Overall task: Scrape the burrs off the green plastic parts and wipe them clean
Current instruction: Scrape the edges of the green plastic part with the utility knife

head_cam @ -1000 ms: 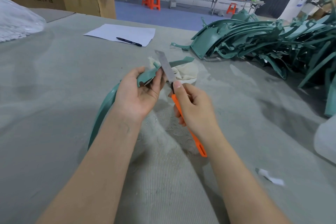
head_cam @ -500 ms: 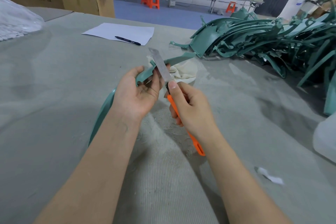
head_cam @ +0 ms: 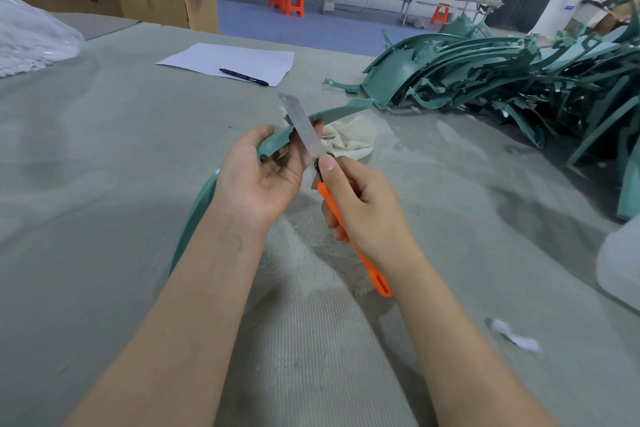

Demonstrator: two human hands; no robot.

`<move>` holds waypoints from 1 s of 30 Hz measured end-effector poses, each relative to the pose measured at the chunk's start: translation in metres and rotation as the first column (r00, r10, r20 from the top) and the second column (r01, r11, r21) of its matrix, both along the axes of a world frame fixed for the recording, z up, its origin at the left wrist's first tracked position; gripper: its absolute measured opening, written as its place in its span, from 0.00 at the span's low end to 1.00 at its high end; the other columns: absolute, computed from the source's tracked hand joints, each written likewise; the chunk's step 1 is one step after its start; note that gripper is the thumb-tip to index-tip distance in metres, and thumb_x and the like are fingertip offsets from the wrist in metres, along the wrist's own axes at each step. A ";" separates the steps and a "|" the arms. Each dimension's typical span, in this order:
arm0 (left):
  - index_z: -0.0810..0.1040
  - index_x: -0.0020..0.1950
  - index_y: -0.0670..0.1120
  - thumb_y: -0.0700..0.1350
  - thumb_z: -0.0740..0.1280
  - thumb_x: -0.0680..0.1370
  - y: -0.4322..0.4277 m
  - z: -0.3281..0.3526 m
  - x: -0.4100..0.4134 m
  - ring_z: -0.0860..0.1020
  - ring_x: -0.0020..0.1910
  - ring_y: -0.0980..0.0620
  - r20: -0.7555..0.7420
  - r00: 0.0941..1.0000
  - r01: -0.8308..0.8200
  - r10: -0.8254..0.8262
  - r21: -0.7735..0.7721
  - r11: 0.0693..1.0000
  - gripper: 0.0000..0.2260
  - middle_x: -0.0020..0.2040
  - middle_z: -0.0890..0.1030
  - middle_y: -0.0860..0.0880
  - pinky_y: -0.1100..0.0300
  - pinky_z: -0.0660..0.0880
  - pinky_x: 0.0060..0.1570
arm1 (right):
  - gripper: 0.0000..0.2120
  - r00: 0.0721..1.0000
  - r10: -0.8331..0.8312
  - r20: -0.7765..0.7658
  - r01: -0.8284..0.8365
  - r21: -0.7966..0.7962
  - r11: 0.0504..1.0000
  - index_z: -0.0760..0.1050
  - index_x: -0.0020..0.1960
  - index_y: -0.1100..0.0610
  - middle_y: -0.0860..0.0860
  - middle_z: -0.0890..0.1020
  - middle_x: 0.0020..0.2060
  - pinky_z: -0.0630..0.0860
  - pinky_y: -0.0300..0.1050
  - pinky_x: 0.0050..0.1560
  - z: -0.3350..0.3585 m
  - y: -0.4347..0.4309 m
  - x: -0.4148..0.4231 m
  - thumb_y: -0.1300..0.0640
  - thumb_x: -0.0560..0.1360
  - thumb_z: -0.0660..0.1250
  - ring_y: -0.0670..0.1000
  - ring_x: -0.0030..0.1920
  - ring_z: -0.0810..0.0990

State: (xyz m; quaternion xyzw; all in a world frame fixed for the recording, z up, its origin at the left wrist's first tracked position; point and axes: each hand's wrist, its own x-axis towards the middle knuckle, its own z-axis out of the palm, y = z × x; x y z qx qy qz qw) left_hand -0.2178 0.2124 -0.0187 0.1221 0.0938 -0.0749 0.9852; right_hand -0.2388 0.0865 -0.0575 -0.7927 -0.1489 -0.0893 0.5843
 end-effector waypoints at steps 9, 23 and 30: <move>0.73 0.55 0.28 0.38 0.59 0.80 0.005 -0.008 0.004 0.75 0.62 0.36 -0.015 0.992 0.123 -0.125 -0.064 0.990 0.12 0.47 0.77 0.26 0.56 0.79 0.26 | 0.18 0.990 0.138 0.007 -0.135 -0.163 0.977 0.71 0.33 0.50 0.44 0.71 0.21 0.66 0.36 0.27 0.001 0.004 -0.006 0.50 0.81 0.60 0.43 0.24 0.69; 0.72 0.57 0.32 0.38 0.61 0.80 0.005 -0.011 0.011 0.78 0.54 0.34 -0.050 0.998 0.049 -0.049 -0.008 0.999 0.10 0.56 0.78 0.33 0.58 0.80 0.28 | 0.17 0.950 -0.313 0.020 0.313 -0.019 0.949 0.71 0.38 0.53 0.60 0.77 0.33 0.78 0.60 0.40 0.005 -0.016 0.010 0.43 0.80 0.59 0.62 0.37 0.77; 0.72 0.57 0.33 0.38 0.61 0.80 0.001 -0.009 0.007 0.78 0.53 0.34 -0.022 0.998 0.054 -0.053 0.033 0.998 0.09 0.56 0.78 0.33 0.59 0.80 0.29 | 0.21 0.946 -0.325 0.011 0.325 -0.080 0.942 0.70 0.41 0.60 0.62 0.78 0.36 0.77 0.61 0.39 0.004 -0.013 0.008 0.42 0.79 0.59 0.64 0.37 0.76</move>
